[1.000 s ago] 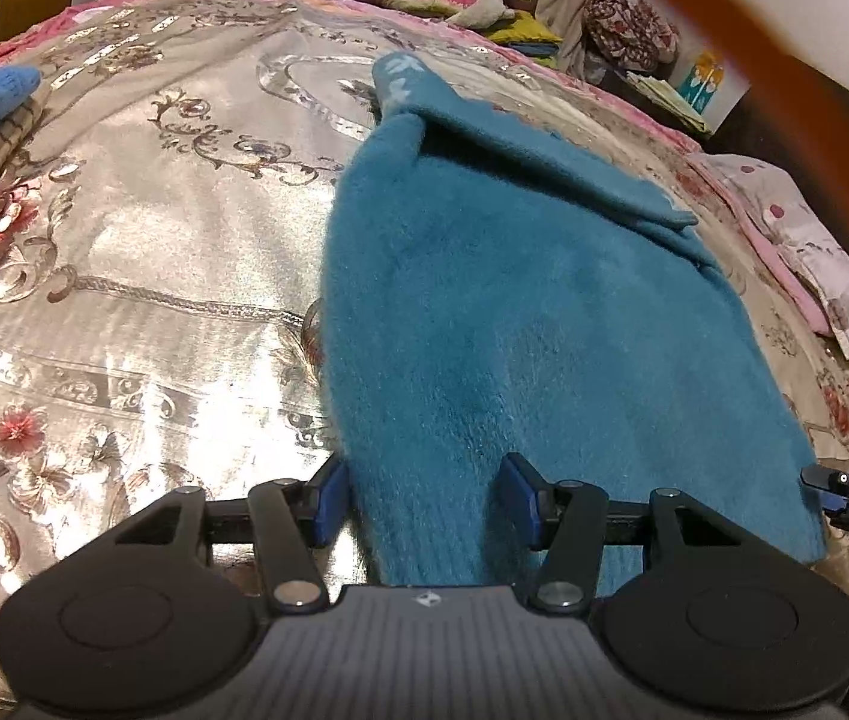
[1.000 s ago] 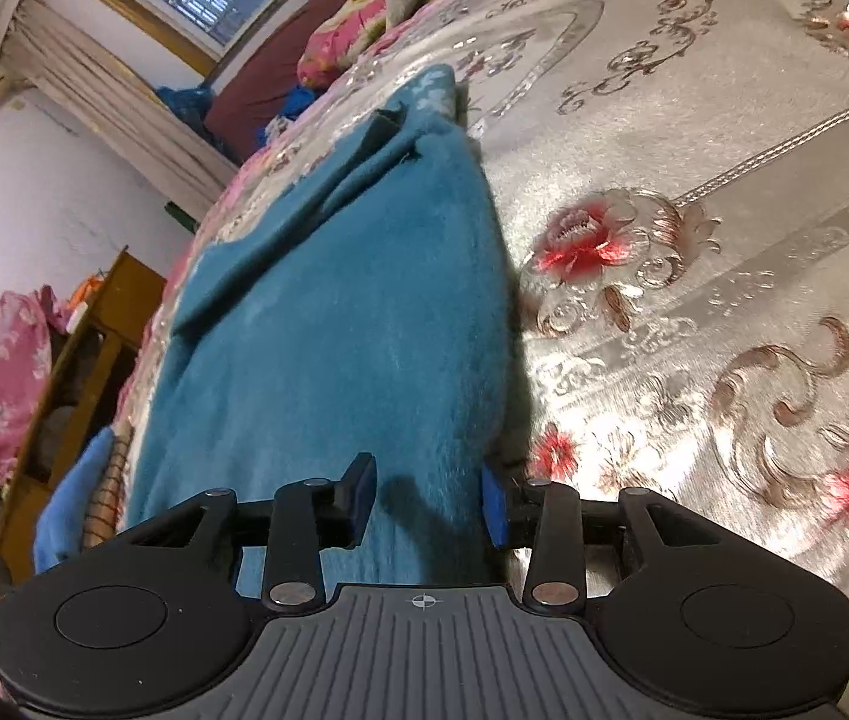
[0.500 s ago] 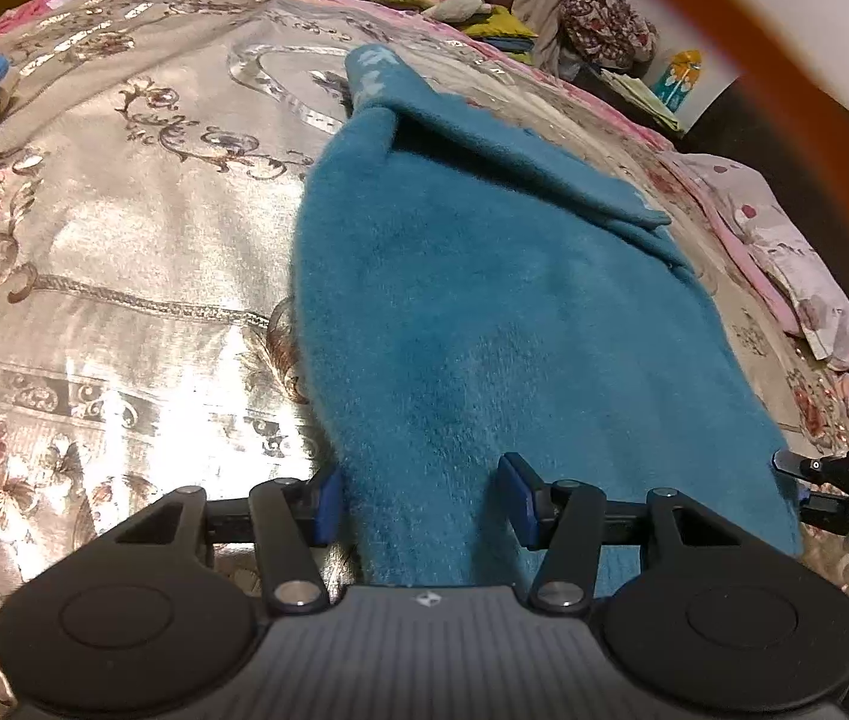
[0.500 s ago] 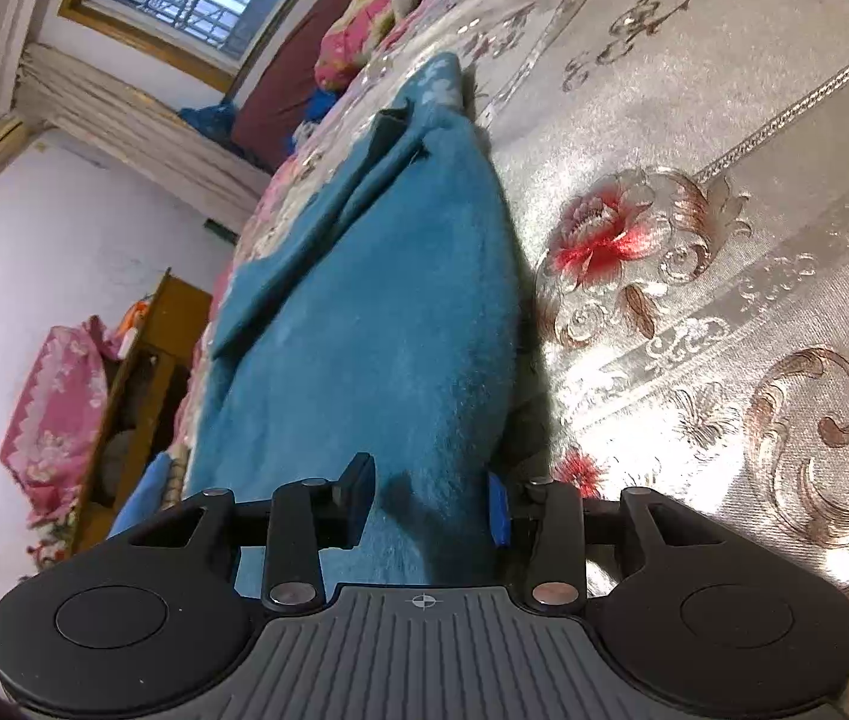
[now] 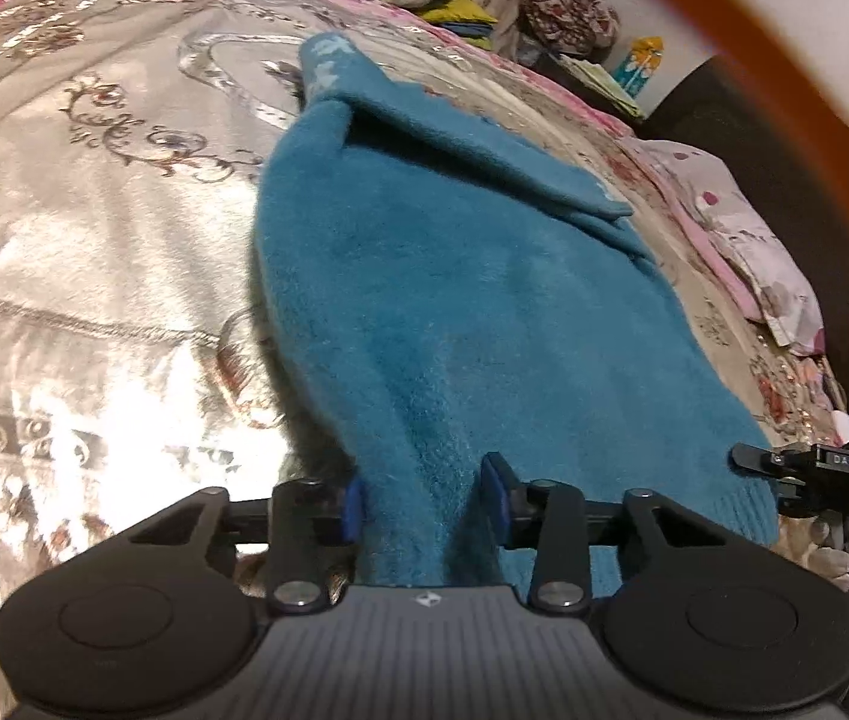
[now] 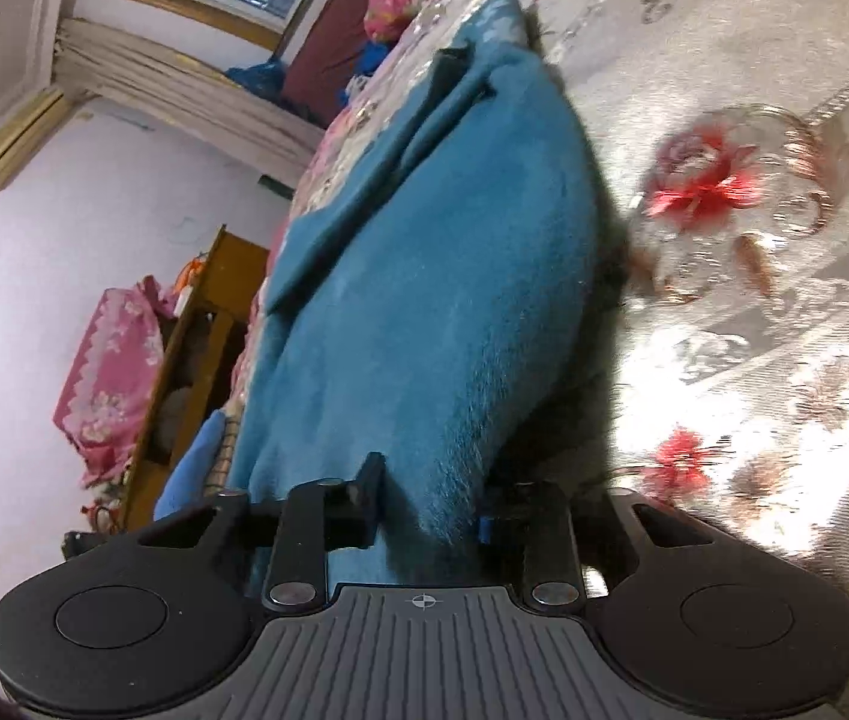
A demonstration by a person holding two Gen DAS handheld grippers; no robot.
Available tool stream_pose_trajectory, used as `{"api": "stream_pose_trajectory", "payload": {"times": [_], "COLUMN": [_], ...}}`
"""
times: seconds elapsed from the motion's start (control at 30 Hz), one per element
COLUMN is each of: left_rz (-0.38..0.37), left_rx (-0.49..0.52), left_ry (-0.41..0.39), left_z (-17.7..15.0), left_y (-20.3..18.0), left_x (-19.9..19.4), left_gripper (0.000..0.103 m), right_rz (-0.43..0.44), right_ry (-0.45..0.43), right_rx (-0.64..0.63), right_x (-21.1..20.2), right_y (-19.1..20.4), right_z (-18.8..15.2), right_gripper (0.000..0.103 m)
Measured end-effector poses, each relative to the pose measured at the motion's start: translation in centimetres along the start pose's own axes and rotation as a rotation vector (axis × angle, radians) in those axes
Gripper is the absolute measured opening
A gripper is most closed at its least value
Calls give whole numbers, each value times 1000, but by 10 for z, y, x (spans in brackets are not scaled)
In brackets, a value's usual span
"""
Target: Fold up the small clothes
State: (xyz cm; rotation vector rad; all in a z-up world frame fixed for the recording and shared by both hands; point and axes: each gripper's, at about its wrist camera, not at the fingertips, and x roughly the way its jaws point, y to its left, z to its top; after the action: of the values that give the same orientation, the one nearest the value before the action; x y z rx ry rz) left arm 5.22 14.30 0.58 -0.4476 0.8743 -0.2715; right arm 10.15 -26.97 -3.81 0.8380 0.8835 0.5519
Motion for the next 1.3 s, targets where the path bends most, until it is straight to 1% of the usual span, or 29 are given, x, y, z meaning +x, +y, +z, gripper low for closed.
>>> {"api": "stream_pose_trajectory", "payload": {"times": [0.07,0.13,0.23,0.43,0.57,0.77,0.87,0.97,1.1,1.17,1.3], "left_rz": [-50,-100,-175,-286,-322,-325,-319,-275,-241,-227,-184], "left_rx": [-31,-61,-86,-124,-139,-147,-180,-197,-239,-263,-286], "left_ry": [-6,-20,-65,-203,-280,-361,-388,-408,-426,-429,-403], "left_z": [6,13,23,55,82,129,151,170,188,194,199], "left_y": [4,8,9,9,12,22,33,42,58,66,75], "left_x": [0,0,-2,-1,9,28,43,60,78,86,104], "left_gripper": [33,25,22,21,20,20,20,20,20,19,18], "right_rz": [40,85,146,237,280,298,285,255,213,192,110], "right_ry": [-23,-57,-108,-197,-258,-344,-381,-413,-438,-437,-418], "right_rx": [20,47,72,90,104,100,108,133,159,180,214], "right_x": [-1,-3,-5,3,12,28,42,58,77,87,112], "right_y": [3,8,16,34,40,44,41,35,23,15,1], "right_z": [1,5,13,37,60,105,131,155,179,189,205], "right_gripper": [20,19,18,17,17,17,17,17,17,17,17]}}
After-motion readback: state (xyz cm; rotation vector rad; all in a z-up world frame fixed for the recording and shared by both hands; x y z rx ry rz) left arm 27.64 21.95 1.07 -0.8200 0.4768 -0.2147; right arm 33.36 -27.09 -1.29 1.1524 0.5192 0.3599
